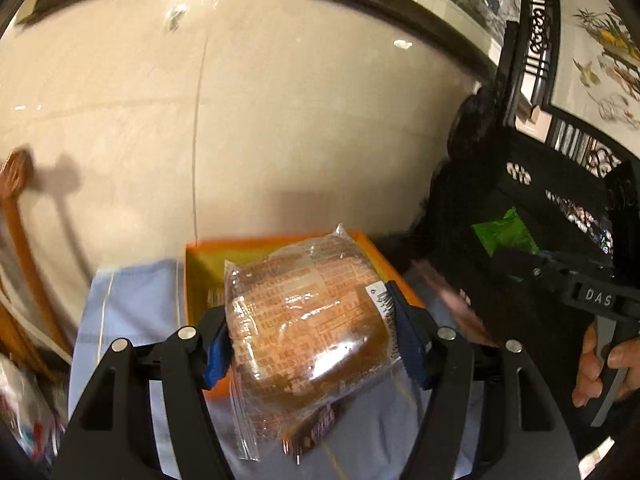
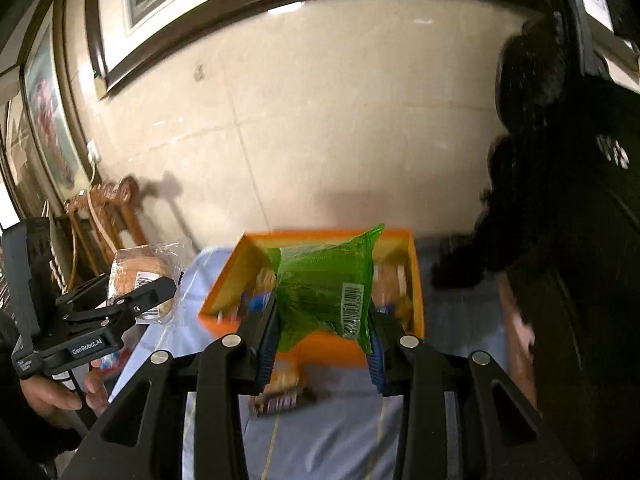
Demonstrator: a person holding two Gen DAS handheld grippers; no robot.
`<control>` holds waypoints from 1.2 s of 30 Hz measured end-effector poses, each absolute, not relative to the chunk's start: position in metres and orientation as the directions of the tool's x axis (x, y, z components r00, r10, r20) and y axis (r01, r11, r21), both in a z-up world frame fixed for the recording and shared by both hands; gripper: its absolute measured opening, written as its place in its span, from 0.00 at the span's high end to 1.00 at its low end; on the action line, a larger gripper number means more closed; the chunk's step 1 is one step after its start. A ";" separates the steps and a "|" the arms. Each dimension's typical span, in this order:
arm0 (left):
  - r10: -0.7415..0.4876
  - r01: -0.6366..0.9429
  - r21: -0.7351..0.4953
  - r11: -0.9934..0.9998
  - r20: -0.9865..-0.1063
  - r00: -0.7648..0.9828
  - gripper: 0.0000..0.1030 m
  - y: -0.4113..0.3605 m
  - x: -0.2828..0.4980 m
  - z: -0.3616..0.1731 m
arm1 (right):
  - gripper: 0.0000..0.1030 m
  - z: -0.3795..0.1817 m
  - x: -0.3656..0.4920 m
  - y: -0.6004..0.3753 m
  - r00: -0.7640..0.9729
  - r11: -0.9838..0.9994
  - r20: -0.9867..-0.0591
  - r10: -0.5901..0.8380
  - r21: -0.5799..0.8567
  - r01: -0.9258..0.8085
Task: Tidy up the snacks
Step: 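Carry the bread loaf and green packet over the orange box and open both tools, then grasp the rice cake packet with the left tool while the right tool reaches the chocolate bar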
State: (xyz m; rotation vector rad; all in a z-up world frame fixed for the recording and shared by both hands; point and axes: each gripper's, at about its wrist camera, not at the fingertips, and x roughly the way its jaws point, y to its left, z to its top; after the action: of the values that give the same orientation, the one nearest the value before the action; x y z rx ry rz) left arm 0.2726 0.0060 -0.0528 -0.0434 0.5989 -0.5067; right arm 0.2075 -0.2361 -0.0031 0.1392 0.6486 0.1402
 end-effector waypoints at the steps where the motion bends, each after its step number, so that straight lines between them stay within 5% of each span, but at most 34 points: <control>1: -0.467 0.448 -0.173 0.877 -0.522 0.714 0.36 0.000 0.282 -0.046 | 0.64 0.004 0.224 -0.235 0.793 0.983 -0.586 0.169 0.159 -0.092; 3: -0.456 0.450 -0.148 0.881 -0.519 0.723 0.34 -0.015 0.308 -0.038 | 0.59 0.012 0.256 -0.234 0.793 0.986 -0.587 0.160 0.137 -0.098; 4: -0.453 0.448 -0.148 0.882 -0.532 0.716 0.27 -0.021 0.322 -0.037 | 0.48 0.011 0.274 -0.233 0.786 0.986 -0.597 0.160 0.134 -0.099; 5: -0.450 0.446 -0.160 0.881 -0.575 0.683 0.09 -0.028 0.344 -0.044 | 0.14 0.007 0.288 -0.233 0.772 0.987 -0.616 0.156 0.130 -0.096; 6: -0.435 0.437 -0.159 0.886 -0.611 0.661 0.04 -0.032 0.356 -0.052 | 0.03 -0.004 0.306 -0.235 0.750 0.992 -0.651 0.118 0.105 -0.064; 9: -0.287 0.348 -0.071 0.935 -0.731 0.619 0.05 -0.024 0.376 -0.105 | 0.04 -0.046 0.318 -0.237 0.665 0.997 -0.744 0.064 0.076 -0.010; 17: -0.224 0.245 -0.089 0.965 -0.764 0.606 0.05 0.051 0.311 -0.199 | 0.04 -0.183 0.254 -0.183 0.442 0.984 -0.882 0.163 0.177 -0.009; 20: -0.184 0.176 -0.101 0.979 -0.804 0.565 0.05 0.068 0.296 -0.225 | 0.12 -0.221 0.246 -0.149 0.384 0.992 -0.915 0.122 0.118 -0.035; 25: -0.165 0.180 -0.078 0.981 -0.825 0.540 0.05 0.071 0.288 -0.242 | 0.20 -0.252 0.259 -0.139 0.362 0.996 -0.930 0.063 0.084 0.041; 36: -0.200 0.228 -0.087 0.970 -0.818 0.540 0.05 0.046 0.304 -0.241 | 0.18 -0.280 0.281 -0.129 0.335 1.000 -0.942 -0.014 -0.017 -0.006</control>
State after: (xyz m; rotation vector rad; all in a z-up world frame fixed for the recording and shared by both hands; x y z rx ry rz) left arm 0.3045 0.0456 -0.2413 0.0315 0.9676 -0.2542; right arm 0.2808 -0.1287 -0.2804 -0.0179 1.2292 -0.0055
